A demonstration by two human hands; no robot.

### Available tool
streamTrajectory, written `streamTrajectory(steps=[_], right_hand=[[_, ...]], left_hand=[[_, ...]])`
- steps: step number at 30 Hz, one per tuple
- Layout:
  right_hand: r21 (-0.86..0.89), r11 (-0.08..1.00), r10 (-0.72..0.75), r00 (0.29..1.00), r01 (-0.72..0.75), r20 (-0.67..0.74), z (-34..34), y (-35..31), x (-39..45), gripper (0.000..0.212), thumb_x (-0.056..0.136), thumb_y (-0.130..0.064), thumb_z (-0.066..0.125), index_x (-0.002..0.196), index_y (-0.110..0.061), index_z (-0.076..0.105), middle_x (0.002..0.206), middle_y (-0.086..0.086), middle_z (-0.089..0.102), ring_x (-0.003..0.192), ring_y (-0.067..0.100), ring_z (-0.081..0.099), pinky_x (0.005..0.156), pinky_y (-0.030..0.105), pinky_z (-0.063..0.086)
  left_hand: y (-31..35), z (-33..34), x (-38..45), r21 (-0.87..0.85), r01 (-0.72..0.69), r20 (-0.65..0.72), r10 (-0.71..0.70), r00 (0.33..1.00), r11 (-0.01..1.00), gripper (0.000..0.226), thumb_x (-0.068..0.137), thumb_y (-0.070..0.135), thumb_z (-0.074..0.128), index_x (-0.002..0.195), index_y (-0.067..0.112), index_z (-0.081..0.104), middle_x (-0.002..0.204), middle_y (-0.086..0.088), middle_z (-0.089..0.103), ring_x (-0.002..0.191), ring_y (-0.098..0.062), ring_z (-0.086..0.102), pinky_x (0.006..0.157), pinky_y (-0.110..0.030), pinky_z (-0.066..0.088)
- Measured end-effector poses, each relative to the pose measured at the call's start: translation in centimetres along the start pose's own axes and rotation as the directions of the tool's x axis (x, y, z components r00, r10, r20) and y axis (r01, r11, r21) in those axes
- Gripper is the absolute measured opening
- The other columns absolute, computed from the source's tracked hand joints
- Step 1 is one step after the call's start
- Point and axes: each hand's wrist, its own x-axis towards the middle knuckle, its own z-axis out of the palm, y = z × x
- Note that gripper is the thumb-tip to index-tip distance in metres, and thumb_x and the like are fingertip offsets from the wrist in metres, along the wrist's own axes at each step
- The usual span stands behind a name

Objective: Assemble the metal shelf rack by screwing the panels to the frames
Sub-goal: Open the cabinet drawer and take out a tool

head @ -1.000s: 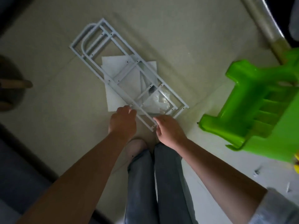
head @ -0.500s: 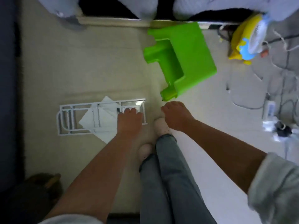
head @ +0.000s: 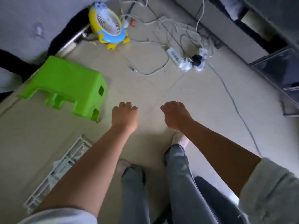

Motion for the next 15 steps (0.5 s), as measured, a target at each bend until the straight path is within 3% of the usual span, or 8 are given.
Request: streamTrajectory(steps=[8, 12, 15], right_hand=[[0.223, 0.935, 0.311, 0.94, -0.276, -0.144, -3.2, 22.9, -6.4, 0.035, 0.083, -0.007, 0.041, 0.115, -0.011, 0.054, 0.12, 0.006, 0.054, 0.117, 0.025, 0.045, 0.101, 0.031, 0.031], [0.334, 0.828, 0.504, 0.859, -0.45, -0.093, -4.6, 31.0, -8.0, 0.039, 0.083, -0.004, 0.041, 0.12, -0.009, 0.054, 0.124, 0.01, 0.053, 0.119, 0.028, 0.045, 0.102, 0.035, 0.034], [0.381, 0.789, 0.55, 0.831, -0.482, -0.088, -5.7, 34.8, -7.2, 0.038, 0.085, -0.006, 0.042, 0.121, -0.009, 0.053, 0.124, 0.011, 0.053, 0.118, 0.028, 0.044, 0.1, 0.036, 0.034]], left_hand=[[17.3, -9.7, 11.0, 0.237, -0.2, -0.037, 0.215, 0.976, 0.951, 0.031, 0.091, 0.018, 0.045, 0.121, 0.013, 0.051, 0.123, -0.006, 0.05, 0.118, -0.025, 0.044, 0.088, -0.033, 0.04], [22.5, -13.8, 15.5, 0.305, -0.26, -0.059, 0.291, 0.955, 0.916, 0.031, 0.091, 0.014, 0.043, 0.12, 0.013, 0.053, 0.123, -0.007, 0.05, 0.118, -0.026, 0.044, 0.089, -0.036, 0.04], [24.6, -16.7, 19.4, 0.345, -0.27, -0.085, 0.316, 0.945, 0.899, 0.034, 0.091, 0.013, 0.041, 0.123, 0.014, 0.052, 0.126, -0.007, 0.05, 0.119, -0.025, 0.043, 0.091, -0.036, 0.039]])
